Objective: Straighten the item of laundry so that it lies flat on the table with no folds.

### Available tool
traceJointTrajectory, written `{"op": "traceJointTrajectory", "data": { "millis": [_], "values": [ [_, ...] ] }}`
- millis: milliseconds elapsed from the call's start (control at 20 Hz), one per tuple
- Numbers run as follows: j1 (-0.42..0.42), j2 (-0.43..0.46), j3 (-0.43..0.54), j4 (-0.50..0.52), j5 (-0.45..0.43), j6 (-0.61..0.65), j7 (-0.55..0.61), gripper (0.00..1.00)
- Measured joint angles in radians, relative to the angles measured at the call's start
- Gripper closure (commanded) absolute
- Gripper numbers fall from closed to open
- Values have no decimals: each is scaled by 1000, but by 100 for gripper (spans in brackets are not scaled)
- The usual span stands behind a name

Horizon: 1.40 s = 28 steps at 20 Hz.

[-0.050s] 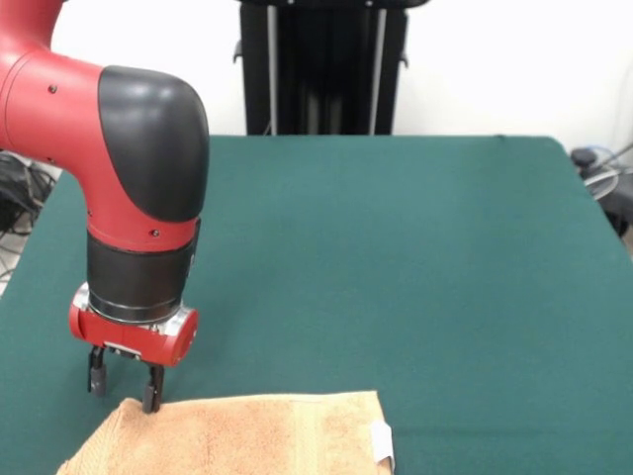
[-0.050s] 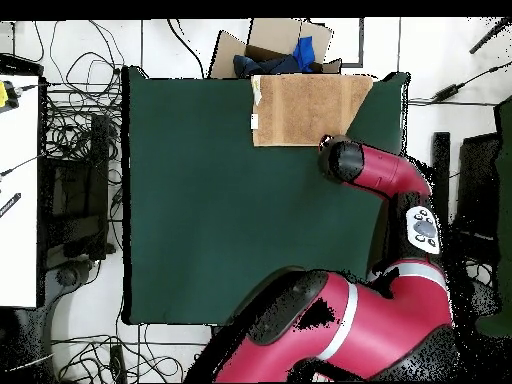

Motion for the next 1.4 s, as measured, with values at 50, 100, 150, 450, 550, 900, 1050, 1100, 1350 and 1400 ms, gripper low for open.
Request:
{"op": "traceJointTrajectory", "data": {
  "millis": [50,100,150,450,550,900,1050,1100,1350,1400],
  "values": [
    [0,0,0,0,0,0,0,0],
    [0,0,0,0,0,0,0,0],
    [0,0,0,0,0,0,0,0],
    [1,0,2,0,0,0,0,100],
    [1,0,3,0,0,0,0,100],
    [1,0,3,1,0,0,0,100],
    [1,0,4,1,0,-1,0,100],
    [1,0,4,2,0,-1,0,100],
    [1,0,4,6,0,-9,0,100],
    [1,-1,4,7,0,-10,0,100]
  ]
}}
